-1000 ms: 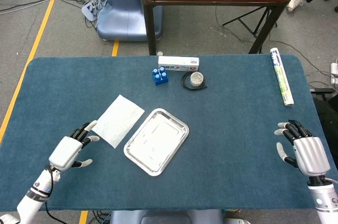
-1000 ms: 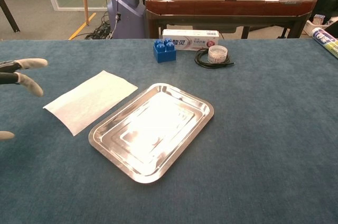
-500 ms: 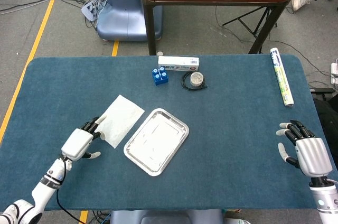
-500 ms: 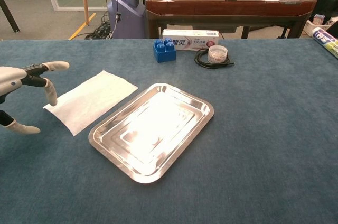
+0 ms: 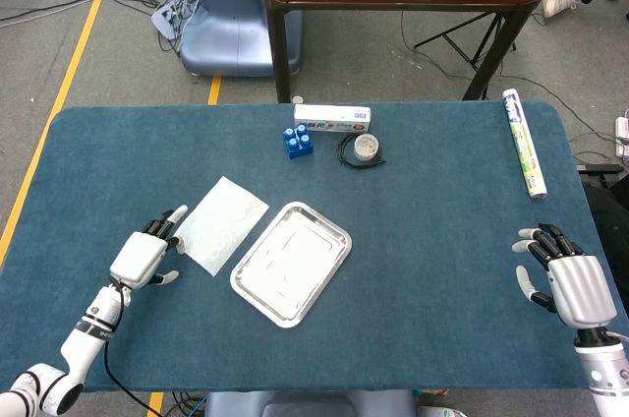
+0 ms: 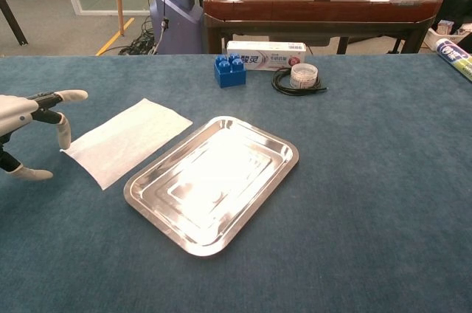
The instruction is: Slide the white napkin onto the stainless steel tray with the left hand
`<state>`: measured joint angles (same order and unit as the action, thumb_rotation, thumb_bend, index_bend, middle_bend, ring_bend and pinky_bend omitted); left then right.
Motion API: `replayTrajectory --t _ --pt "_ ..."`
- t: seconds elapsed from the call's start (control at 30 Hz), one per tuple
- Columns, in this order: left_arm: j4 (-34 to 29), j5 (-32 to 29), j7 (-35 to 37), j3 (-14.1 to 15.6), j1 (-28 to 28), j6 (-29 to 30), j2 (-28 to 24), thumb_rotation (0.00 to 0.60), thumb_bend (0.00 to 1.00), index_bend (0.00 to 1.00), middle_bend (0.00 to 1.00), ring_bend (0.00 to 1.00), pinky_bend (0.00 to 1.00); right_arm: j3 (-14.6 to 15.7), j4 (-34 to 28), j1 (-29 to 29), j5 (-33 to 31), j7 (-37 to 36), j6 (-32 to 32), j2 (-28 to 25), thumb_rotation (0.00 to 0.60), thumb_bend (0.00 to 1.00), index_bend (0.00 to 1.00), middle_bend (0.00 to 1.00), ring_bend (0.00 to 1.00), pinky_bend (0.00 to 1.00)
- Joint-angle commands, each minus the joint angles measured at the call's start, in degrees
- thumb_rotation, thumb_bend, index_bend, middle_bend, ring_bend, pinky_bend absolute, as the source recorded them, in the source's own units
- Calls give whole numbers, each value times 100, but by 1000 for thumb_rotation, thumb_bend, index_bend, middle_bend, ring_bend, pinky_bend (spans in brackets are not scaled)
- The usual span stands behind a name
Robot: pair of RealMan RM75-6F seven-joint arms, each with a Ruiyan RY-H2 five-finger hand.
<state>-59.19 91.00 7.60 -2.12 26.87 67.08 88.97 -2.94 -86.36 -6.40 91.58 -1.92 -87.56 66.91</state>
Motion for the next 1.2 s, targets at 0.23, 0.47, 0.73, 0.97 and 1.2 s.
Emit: replayTrajectory --t 0.23,0.47,0.73,0.97,1.2 --pt "130 -145 22 13 53 -92 92 600 293 520 0 0 174 4 -10 -9 -5 23 25 -2 600 452 405 306 180 409" --pt "207 -203 19 46 64 -114 123 600 293 479 0 0 174 1 -12 -9 -15 13 30 -11 600 451 404 306 180 409" --pt "432 -289 -120 26 53 -51 290 600 292 403 0 0 174 -1 -15 -13 -26 18 43 -14 600 451 405 306 180 409" --pt "550 -298 -130 45 60 -10 388 600 293 397 0 0 174 0 -21 -13 -25 16 43 -17 600 451 405 306 180 409" --pt "616 -315 -118 70 64 -21 449 600 292 396 0 0 174 -2 -27 -12 -31 12 44 -23 600 451 405 306 180 409"
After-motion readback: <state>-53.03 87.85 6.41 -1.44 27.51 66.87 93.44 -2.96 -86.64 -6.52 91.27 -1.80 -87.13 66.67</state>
